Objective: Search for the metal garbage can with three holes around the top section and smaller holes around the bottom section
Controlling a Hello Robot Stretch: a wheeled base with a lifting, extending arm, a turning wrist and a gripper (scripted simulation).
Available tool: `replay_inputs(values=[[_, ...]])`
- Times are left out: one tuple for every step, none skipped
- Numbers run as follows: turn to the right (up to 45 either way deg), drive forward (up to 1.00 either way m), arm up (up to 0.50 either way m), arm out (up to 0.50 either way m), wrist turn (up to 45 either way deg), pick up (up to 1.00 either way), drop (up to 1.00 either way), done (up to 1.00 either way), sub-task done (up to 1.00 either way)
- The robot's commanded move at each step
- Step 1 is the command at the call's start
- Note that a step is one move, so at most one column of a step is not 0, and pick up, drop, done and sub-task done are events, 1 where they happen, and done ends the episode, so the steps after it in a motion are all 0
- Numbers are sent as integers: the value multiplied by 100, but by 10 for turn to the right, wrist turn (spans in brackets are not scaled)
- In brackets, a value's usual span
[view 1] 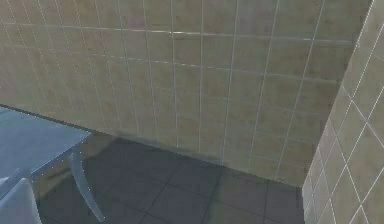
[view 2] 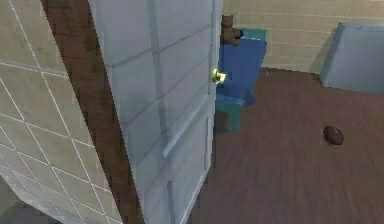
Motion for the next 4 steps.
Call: replay_inputs(values=[[30, 0, 0, 0, 0, 0, 0, 0, 0], [0, 45, 0, 0, 0, 0, 0, 0, 0], [-180, 0, 0, 0, 0, 0, 0, 0, 0], [0, 95, 0, 0, 0, 0, 0, 0, 0]])
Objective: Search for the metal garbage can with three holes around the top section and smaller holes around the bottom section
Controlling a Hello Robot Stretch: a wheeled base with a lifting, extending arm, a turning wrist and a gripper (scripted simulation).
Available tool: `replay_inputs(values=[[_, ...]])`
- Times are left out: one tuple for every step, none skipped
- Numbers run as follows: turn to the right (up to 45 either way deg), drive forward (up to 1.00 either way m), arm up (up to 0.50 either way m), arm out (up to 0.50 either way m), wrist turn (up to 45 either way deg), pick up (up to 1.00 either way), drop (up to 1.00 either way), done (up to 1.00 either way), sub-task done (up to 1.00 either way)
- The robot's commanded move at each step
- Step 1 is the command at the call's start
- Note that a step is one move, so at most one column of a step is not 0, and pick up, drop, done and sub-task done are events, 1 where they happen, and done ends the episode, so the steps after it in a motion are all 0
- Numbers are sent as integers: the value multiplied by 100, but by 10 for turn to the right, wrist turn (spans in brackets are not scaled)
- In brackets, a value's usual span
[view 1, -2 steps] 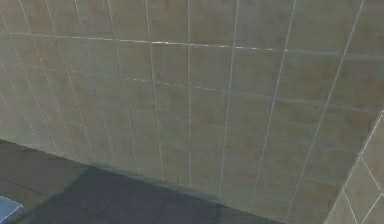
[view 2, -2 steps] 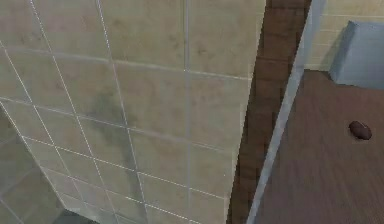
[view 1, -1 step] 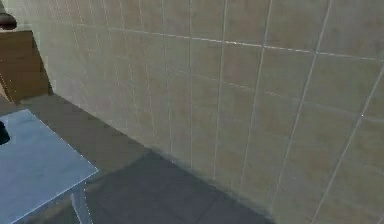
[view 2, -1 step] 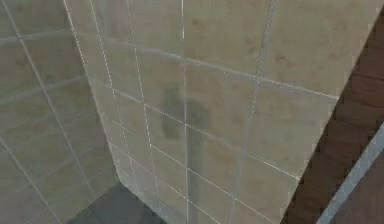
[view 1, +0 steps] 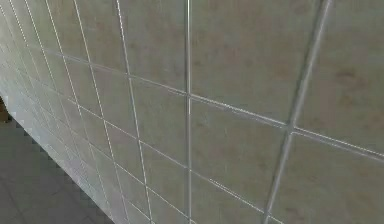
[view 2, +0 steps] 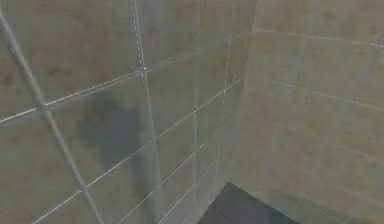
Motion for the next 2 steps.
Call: replay_inputs(values=[[-450, 0, 0, 0, 0, 0, 0, 0, 0], [-30, 0, 0, 0, 0, 0, 0, 0, 0]])
